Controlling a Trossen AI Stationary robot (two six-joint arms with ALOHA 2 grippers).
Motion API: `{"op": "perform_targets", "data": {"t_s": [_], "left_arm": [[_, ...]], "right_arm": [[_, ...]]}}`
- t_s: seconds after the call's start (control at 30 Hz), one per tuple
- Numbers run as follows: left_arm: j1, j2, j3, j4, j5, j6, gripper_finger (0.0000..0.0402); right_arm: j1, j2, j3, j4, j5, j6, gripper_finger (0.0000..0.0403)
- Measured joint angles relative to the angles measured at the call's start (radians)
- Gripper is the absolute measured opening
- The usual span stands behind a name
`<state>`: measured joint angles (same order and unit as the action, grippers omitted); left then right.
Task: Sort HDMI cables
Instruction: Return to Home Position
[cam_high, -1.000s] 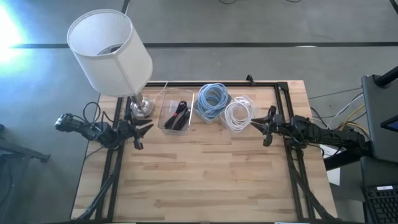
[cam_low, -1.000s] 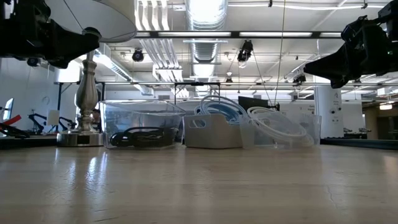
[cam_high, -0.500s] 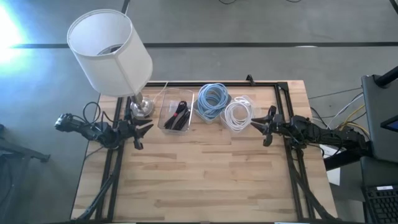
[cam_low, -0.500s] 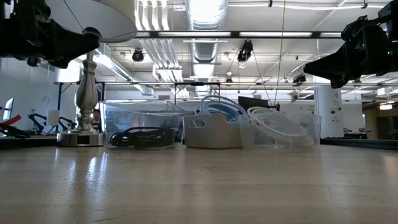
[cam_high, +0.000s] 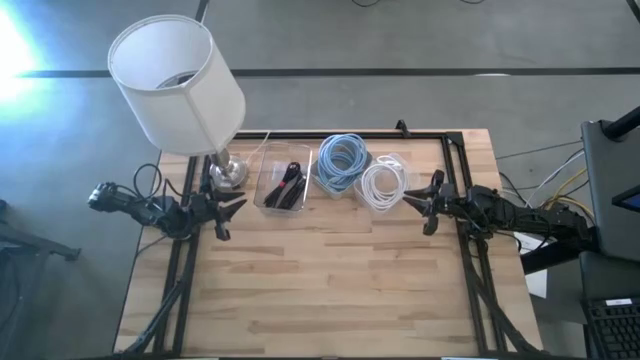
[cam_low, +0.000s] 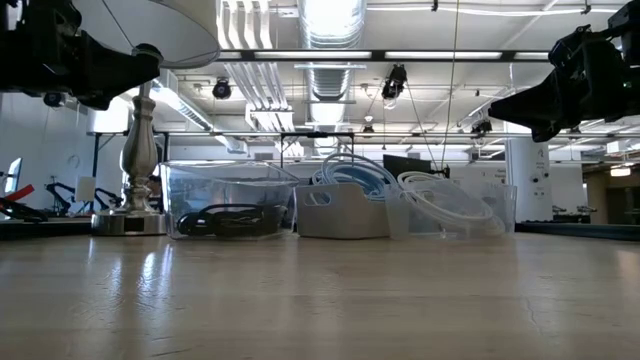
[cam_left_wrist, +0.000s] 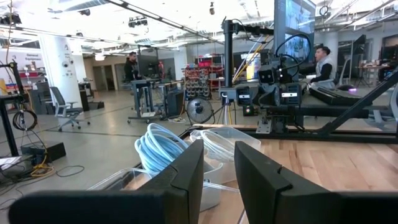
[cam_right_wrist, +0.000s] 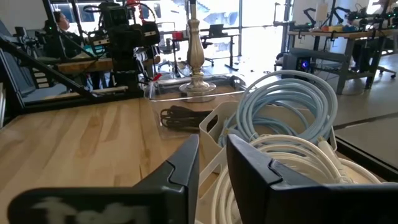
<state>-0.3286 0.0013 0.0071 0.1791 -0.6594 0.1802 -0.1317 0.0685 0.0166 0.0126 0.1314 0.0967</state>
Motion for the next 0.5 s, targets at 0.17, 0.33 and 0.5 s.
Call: {"op": "perform_targets", "data": {"t_s": [0.17,0.33,0.5], "left_arm": [[0.0,0.0,0.0,0.0,0.0,0.0,0.0094],[0.0,0.0,0.0,-0.001,0.0,0.0,0.0094],[0.0,0.0,0.0,-0.001,0.0,0.0,0.0094]], "right_arm": [[0.0,0.0,0.0,0.0,0.0,0.0,0.0068],[0.0,0.0,0.0,0.0,0.0,0.0,0.0073],[0.0,0.0,0.0,0.0,0.0,0.0,0.0082]]}}
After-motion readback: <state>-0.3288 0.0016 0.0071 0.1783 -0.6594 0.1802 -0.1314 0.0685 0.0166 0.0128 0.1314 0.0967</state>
